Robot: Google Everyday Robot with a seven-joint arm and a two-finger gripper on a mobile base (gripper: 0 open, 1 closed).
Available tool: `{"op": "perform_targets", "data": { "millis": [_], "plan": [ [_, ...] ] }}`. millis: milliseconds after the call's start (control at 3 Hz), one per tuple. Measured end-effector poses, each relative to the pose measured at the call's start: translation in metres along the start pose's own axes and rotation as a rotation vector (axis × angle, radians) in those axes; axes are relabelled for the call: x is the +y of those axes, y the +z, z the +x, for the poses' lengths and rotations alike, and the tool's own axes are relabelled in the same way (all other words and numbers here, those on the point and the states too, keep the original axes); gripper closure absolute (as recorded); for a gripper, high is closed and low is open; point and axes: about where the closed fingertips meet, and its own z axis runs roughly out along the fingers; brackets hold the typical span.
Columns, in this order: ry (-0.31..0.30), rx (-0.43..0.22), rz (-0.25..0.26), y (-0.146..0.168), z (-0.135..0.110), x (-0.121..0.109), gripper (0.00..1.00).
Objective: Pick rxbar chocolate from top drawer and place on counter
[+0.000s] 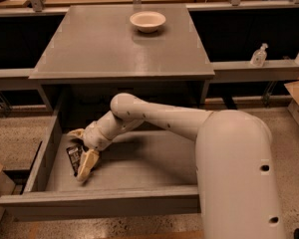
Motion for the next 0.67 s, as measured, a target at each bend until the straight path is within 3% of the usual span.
{"op": "perform_targets", "data": {
  "millis": [333, 667],
  "plan": [
    [0.040, 0.098, 0.029, -0.009, 0.026, 0.005, 0.00],
    [0.071, 0.140, 0.058, -0.019, 0.040, 0.006, 0.17]
  ]
}}
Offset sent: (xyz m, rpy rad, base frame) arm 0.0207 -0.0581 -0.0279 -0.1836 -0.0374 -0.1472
